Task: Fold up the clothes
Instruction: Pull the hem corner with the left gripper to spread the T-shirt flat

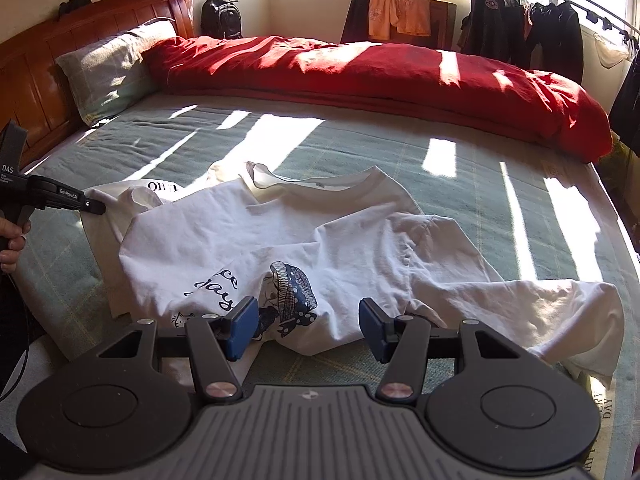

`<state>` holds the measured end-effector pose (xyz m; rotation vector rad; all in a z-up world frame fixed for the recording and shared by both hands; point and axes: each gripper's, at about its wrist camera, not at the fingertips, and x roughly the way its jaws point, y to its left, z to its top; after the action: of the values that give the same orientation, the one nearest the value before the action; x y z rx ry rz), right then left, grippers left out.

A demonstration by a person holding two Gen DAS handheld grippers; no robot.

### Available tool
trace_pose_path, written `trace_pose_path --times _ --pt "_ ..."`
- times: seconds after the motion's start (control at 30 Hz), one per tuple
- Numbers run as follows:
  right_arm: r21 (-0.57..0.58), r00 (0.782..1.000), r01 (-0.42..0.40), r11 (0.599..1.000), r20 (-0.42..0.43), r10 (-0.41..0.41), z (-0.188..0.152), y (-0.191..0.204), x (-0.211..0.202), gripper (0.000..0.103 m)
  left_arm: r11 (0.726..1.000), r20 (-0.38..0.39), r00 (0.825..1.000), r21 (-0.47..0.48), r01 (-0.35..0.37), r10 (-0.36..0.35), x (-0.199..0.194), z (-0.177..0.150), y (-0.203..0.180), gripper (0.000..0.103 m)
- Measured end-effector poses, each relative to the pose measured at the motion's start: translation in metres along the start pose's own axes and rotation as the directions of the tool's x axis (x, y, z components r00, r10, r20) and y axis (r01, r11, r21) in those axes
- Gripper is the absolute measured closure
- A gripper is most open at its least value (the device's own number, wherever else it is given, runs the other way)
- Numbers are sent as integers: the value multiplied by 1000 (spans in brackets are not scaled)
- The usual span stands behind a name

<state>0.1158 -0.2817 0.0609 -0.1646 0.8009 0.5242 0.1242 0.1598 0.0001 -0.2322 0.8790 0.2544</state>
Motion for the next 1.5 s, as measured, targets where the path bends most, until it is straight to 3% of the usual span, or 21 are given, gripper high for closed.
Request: trace_pose_path --times 0.43,0.9,1.1,1.23,1.37,1.5 --pt "-4 1000 12 1000 -26 -12 5 3 8 43 980 3 980 -28 -197 197 28 54 65 103" --pt "6 996 35 999 -85 -34 6 5 31 43 941 -42 944 -80 -330 327 72 82 116 103" --pt "2 994 31 1000 -105 -31 8 11 40 43 951 -75 957 -113 -288 281 80 85 136 90" --pt "-7 993 25 1000 -117 -26 9 16 46 41 950 -72 962 -151 -273 265 73 83 150 68" --pt "-20 992 14 1000 -123 -16 11 23 50 41 954 -72 973 -193 -230 220 64 84 162 65" --pt "-28 993 5 1000 -120 -8 13 28 50 41 961 -76 993 -255 -105 88 53 87 172 63"
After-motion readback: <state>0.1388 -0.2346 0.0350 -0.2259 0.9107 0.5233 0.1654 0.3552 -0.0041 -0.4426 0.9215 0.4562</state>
